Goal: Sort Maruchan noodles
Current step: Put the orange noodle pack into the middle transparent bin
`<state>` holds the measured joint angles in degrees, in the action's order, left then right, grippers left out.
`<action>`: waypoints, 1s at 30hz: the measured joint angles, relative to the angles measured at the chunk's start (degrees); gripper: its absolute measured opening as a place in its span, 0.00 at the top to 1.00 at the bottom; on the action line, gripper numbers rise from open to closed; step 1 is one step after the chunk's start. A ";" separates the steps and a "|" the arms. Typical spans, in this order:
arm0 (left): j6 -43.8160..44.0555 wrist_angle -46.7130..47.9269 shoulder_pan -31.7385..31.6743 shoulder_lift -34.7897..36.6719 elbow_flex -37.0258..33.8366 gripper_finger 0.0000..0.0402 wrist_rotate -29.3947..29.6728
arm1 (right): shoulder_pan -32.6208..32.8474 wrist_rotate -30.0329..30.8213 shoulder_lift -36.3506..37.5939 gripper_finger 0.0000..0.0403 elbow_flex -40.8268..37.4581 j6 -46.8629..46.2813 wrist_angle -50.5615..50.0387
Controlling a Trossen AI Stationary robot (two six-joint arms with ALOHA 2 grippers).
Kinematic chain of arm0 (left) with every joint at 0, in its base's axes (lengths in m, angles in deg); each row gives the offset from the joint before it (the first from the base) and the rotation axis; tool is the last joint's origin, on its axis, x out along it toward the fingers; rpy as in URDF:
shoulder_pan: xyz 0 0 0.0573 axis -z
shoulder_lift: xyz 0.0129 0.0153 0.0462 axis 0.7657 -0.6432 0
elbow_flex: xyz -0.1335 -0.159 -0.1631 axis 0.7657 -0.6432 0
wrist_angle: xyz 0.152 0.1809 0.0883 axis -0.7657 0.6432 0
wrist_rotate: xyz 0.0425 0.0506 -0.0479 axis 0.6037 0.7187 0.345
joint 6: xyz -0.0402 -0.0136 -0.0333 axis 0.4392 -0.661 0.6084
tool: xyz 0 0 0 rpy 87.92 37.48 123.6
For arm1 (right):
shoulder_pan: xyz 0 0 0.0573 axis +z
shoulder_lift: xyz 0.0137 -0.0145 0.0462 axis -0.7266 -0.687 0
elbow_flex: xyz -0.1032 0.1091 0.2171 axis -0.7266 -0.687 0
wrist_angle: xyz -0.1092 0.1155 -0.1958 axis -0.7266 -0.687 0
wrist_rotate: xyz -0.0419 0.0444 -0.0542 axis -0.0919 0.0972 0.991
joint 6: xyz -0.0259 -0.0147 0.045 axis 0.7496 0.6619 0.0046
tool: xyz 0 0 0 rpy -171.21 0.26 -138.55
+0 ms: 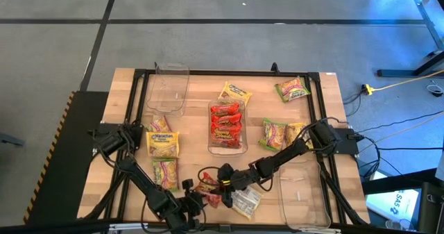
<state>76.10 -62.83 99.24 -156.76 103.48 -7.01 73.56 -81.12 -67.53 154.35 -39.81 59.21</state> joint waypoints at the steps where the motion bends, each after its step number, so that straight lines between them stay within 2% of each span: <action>1: 0.08 0.10 -0.02 0.16 0.00 0.68 -1.03 | 0.00 -0.04 0.05 0.77 -0.01 0.66 -0.02; 6: 1.91 0.05 0.17 1.96 0.00 0.68 -2.01 | 0.00 -0.89 2.60 0.70 -0.01 3.81 -3.23; 13: 1.33 -1.38 1.40 3.23 0.00 0.68 0.49 | 0.00 -1.06 12.71 0.76 -0.05 10.65 -14.03; 16: 1.11 -3.17 1.43 3.23 0.00 0.68 3.86 | 0.00 -0.80 18.47 0.76 -0.05 14.52 -20.40; 22: -0.95 -4.98 0.86 3.23 0.00 0.68 9.96 | -0.46 7.28 30.93 0.73 -0.01 20.48 -35.26; 26: -0.95 -5.05 0.27 3.21 0.00 0.68 10.33 | -2.96 14.59 37.79 0.75 -0.01 23.85 -43.10; 30: -1.19 -5.39 -0.46 3.19 0.00 0.68 10.37 | -7.05 19.06 40.24 0.74 0.01 30.89 -46.82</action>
<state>74.91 -68.22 98.79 -153.57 103.48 3.36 66.52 -62.06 -27.29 154.36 -8.92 12.39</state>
